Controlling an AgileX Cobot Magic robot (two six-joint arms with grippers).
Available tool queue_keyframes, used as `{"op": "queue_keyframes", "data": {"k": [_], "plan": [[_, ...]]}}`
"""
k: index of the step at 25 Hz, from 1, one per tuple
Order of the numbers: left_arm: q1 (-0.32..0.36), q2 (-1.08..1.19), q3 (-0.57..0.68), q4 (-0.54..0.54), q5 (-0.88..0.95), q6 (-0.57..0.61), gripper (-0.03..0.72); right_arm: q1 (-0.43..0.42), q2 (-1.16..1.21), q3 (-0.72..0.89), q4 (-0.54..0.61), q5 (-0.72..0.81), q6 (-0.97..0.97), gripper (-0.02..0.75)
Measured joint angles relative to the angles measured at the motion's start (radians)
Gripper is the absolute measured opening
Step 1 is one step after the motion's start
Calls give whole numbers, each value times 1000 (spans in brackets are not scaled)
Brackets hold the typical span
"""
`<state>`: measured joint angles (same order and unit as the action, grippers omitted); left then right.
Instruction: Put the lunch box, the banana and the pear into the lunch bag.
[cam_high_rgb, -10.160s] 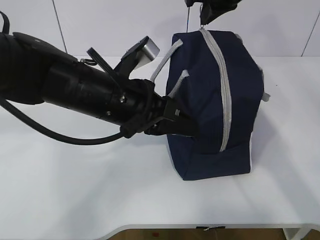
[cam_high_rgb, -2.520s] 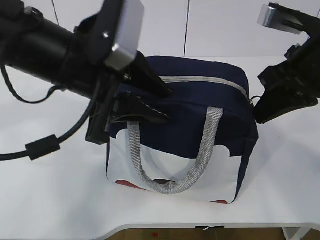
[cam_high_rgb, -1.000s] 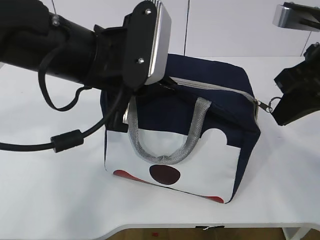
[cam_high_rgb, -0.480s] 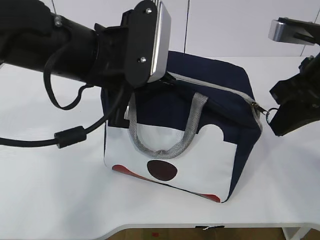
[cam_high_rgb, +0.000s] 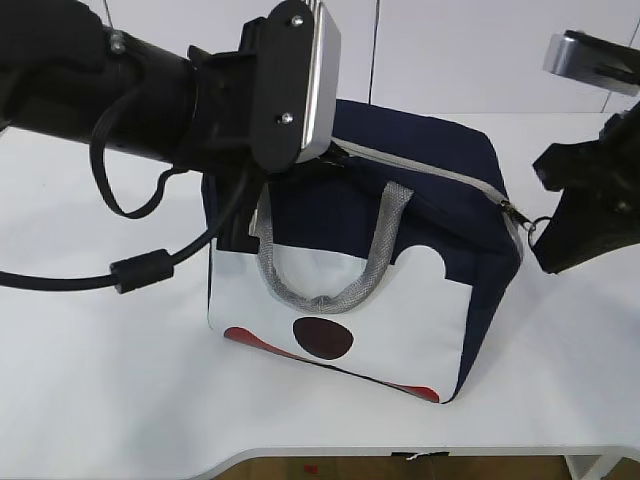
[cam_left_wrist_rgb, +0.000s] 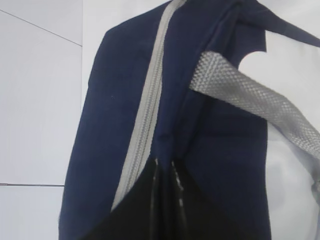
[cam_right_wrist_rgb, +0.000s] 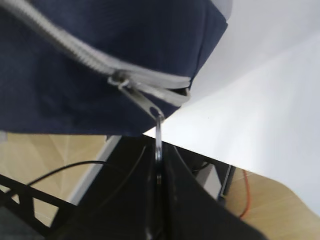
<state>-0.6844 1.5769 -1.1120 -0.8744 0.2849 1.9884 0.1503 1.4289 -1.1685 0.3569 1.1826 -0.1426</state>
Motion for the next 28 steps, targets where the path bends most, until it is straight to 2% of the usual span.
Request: {"op": "queue_keyframes", "data": {"k": [8,14,28], "plan": [[0,0,0,0,0,0,-2,-100,0,-3,112,2,63,6],[0,0,0,0,-4,2,-3,-106,0,-3,178,4,120,6],[0,0,0,0,-4,2,-4,-129,0,-3,207,-45,223,6]]}}
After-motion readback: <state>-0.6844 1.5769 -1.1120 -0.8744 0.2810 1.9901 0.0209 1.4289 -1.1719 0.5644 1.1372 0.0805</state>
